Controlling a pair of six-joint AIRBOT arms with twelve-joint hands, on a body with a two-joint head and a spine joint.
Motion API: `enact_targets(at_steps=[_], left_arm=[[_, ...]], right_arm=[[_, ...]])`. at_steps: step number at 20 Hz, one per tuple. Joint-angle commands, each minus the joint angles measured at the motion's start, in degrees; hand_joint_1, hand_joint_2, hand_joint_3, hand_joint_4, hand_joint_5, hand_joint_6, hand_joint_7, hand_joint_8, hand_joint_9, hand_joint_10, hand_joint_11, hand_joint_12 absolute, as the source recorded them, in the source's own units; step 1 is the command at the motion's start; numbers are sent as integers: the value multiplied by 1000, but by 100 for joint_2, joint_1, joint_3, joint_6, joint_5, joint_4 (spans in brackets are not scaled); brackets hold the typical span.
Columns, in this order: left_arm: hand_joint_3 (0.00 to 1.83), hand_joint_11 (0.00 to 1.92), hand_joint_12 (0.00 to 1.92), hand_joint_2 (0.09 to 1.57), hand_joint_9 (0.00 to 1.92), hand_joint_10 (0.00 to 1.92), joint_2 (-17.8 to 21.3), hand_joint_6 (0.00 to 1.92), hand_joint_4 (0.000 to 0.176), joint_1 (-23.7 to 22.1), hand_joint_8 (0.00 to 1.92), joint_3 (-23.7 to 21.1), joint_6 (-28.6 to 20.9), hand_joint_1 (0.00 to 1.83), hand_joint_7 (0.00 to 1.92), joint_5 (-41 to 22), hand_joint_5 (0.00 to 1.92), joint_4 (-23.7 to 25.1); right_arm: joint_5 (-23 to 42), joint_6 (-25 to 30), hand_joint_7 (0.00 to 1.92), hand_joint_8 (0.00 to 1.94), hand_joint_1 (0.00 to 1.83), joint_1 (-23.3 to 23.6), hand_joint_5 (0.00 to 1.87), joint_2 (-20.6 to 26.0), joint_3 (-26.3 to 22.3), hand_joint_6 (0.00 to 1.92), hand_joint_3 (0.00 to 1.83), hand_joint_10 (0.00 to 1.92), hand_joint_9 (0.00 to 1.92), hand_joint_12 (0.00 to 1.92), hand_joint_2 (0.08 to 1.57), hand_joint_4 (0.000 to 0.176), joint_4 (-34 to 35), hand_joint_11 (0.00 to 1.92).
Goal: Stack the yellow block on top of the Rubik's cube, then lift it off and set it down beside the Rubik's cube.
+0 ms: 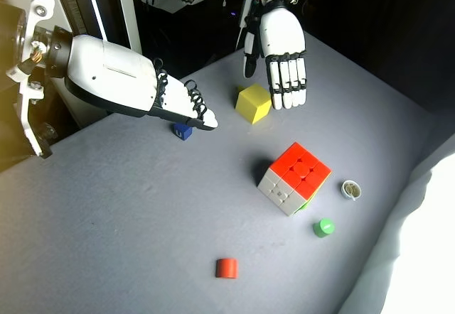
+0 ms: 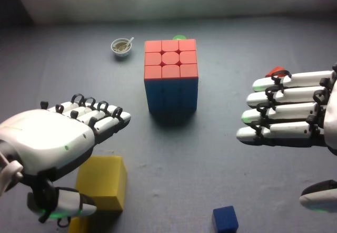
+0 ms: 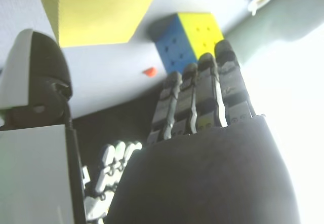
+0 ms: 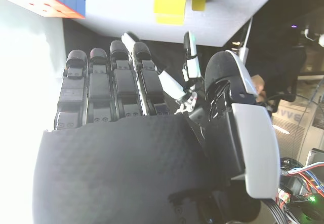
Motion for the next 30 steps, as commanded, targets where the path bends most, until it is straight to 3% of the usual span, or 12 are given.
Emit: enact_targets(at_steps=[1,3,6,9,11,13,14,15,19,22,26,30], left_arm=[[0,0,164,1020,0,0,1,0,0,-81,0,-37,188,1028,0,-520,0,-26],[4,0,166,1030,0,0,-74,0,0,-113,0,-76,581,1010,0,-536,0,-398],[6,0,177,1041,0,0,-142,0,0,-117,0,-119,938,979,0,-538,0,-734],[8,0,175,1065,0,0,-254,0,0,-143,0,-124,1204,946,0,-554,0,-976],[4,0,124,1071,0,0,-364,0,0,-145,0,-124,1272,936,0,-650,0,-1045],[0,0,250,1028,0,0,-520,0,0,-129,0,-119,1394,954,0,-775,0,-1142],[0,0,204,1031,0,0,-592,0,0,-115,0,-116,1485,953,0,-829,0,-1201],[0,0,150,1030,0,0,-646,0,0,-92,0,-114,1530,965,0,-879,0,-1226],[1,0,265,1048,0,0,-770,0,0,58,0,-110,1547,939,0,-1111,0,-1265],[4,0,200,1068,0,0,-801,0,0,123,0,-46,1547,922,0,-1159,0,-1277],[5,0,163,1081,0,0,-839,0,0,148,0,52,1547,944,0,-1159,0,-1360],[3,0,164,1082,0,0,-895,0,0,196,0,100,1547,925,0,-1159,0,-1435]], right_arm=[[247,19,150,11,61,86,166,52,-20,15,3,15,63,13,1298,0,138,19],[247,19,133,1,17,86,149,52,-20,5,5,6,49,9,1304,0,135,2],[247,19,174,1,94,86,185,52,-20,1,2,1,96,124,1297,0,131,0],[247,19,204,4,122,86,229,52,-20,8,0,4,123,240,1284,0,130,0],[247,19,222,6,118,87,244,52,-20,8,0,8,139,264,1279,0,130,0],[247,19,220,3,154,87,236,52,-20,3,0,8,148,269,1276,0,130,0],[247,19,208,1,129,87,221,52,-20,1,0,3,137,237,1283,0,129,0],[247,19,209,1,139,87,222,52,-20,1,0,3,141,246,1284,0,129,0],[247,19,167,2,84,88,175,52,-20,3,1,1,104,156,1291,0,129,0],[249,19,175,2,106,88,185,52,-21,3,1,1,113,148,1293,0,129,0],[250,19,198,3,119,88,204,51,-21,4,0,3,132,256,1286,0,129,0],[250,19,185,0,97,90,196,51,-21,0,1,2,125,217,1294,0,129,0]])
